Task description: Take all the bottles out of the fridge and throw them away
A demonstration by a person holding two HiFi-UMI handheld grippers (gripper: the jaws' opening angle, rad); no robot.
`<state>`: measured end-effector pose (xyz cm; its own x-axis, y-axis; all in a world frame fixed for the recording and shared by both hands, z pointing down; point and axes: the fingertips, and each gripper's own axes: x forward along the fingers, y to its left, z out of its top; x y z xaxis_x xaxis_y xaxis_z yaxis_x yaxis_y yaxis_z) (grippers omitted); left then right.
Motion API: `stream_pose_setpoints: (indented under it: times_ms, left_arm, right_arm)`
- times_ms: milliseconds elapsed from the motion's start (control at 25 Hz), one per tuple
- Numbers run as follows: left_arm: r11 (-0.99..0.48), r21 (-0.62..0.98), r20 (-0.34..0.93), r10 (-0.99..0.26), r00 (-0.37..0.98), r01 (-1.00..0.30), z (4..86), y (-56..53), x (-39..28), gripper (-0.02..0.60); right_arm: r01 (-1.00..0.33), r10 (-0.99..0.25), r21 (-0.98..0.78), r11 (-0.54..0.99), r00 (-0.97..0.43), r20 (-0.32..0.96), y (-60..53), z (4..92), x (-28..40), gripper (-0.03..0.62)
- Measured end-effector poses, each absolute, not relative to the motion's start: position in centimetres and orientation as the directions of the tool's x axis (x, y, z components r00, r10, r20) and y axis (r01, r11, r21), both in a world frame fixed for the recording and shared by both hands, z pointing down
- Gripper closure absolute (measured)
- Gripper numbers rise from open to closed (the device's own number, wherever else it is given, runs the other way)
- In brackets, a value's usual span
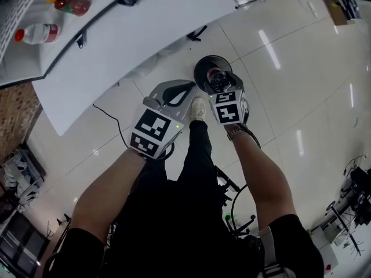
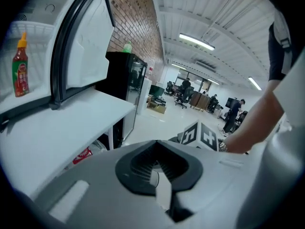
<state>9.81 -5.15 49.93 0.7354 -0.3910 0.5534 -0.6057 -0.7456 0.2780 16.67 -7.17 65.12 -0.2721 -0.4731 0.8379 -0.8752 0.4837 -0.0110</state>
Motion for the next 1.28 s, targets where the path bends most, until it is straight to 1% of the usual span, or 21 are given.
stream_pose_setpoints:
  times_ms: [400,760,960,1280]
  left_arm:
    - [-0.739,0.327,0.62,-0.303,0.724,-0.589,58.1,-5.5,13.1,0.578]
    - [-0.726,0.341,0.663,-0.264,0.7,-0.597,62.3,-5.3,12.4,0.578]
    - [-0.723,0.341,0.676,-0.255,0.691,-0.6,63.3,-4.9,12.1,0.578]
    - [-0.715,0.34,0.673,-0.268,0.689,-0.611,62.9,-4.8,12.0,0.578]
  right_arm:
    - [-0.881,-0.395,-0.049,0.471,-0.261,0.881,-6.7,75.5,18.4,0.279]
    - [-0.87,-0.318,-0.074,0.488,-0.256,0.913,-5.9,83.8,18.2,0.278]
    - [-0.89,-0.296,-0.089,0.447,-0.241,0.925,-5.4,86.1,18.8,0.275]
    - [-0.91,-0.273,-0.09,0.404,-0.214,0.938,-3.6,86.8,20.5,0.275]
